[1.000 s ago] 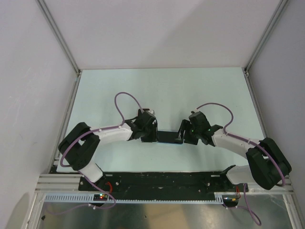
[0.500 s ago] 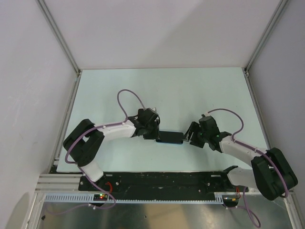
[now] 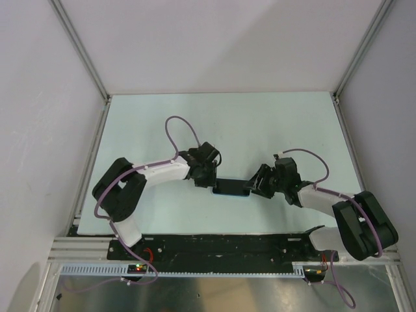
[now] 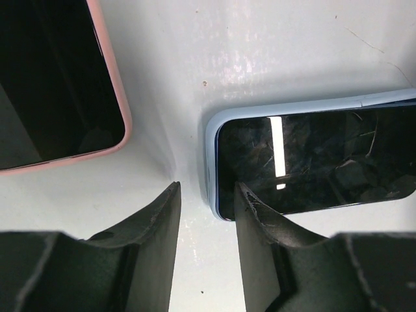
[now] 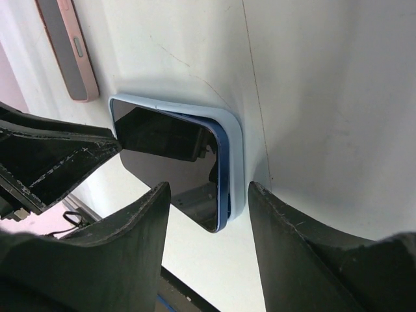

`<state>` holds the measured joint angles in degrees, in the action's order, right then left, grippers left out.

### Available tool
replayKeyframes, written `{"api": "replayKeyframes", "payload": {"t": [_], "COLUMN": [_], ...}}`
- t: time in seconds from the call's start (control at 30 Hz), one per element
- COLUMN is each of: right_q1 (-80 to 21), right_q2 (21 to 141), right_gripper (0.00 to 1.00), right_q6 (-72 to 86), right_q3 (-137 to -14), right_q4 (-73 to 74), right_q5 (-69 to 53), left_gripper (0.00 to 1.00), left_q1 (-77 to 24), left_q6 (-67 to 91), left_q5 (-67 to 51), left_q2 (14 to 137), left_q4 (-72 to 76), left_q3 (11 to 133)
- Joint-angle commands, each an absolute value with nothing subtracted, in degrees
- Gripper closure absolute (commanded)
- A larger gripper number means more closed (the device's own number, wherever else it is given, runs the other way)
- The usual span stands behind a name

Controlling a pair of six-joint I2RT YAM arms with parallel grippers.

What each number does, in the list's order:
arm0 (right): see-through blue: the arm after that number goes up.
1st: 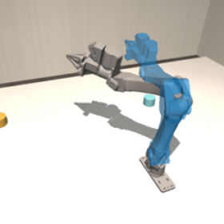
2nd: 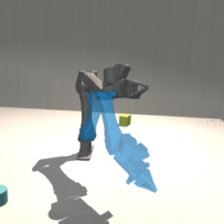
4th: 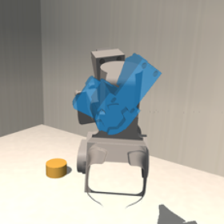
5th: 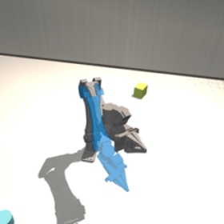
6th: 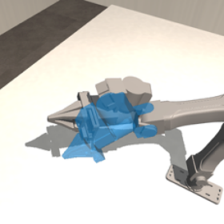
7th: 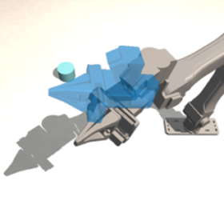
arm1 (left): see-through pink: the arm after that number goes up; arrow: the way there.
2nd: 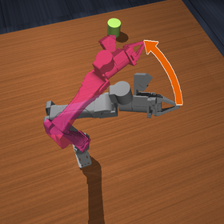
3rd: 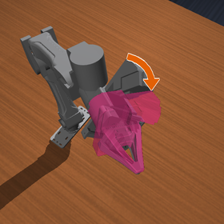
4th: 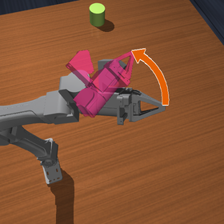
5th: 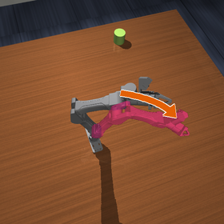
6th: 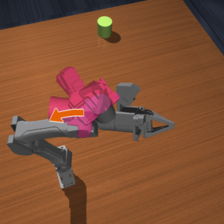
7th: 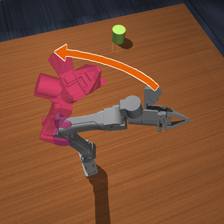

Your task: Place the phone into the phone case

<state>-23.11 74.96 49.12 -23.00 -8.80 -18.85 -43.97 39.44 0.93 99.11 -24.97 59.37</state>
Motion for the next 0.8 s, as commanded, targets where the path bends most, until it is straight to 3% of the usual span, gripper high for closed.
{"api": "replayKeyframes", "payload": {"t": [0.0,0.43,0.77], "right_q1": [-22.89,-23.55,-30.51], "right_q2": [76.30,74.51,72.73], "right_gripper": [0.45,0.53,0.62], "right_q6": [50.40,48.67,49.01], "right_q3": [-22.37,-22.70,-23.98], "right_q4": [-14.40,-10.55,-3.58], "right_q5": [-22.10,-18.37,-7.72], "left_gripper": [0.57,0.59,0.60], "left_q1": [-43.53,-43.56,-43.51], "left_q6": [37.17,36.19,35.43], "left_q5": [3.02,2.43,1.83], "left_q2": [100.56,101.56,99.55], "left_q4": [-29.35,-30.61,-30.74], "left_q3": [62.19,63.89,62.46]}}
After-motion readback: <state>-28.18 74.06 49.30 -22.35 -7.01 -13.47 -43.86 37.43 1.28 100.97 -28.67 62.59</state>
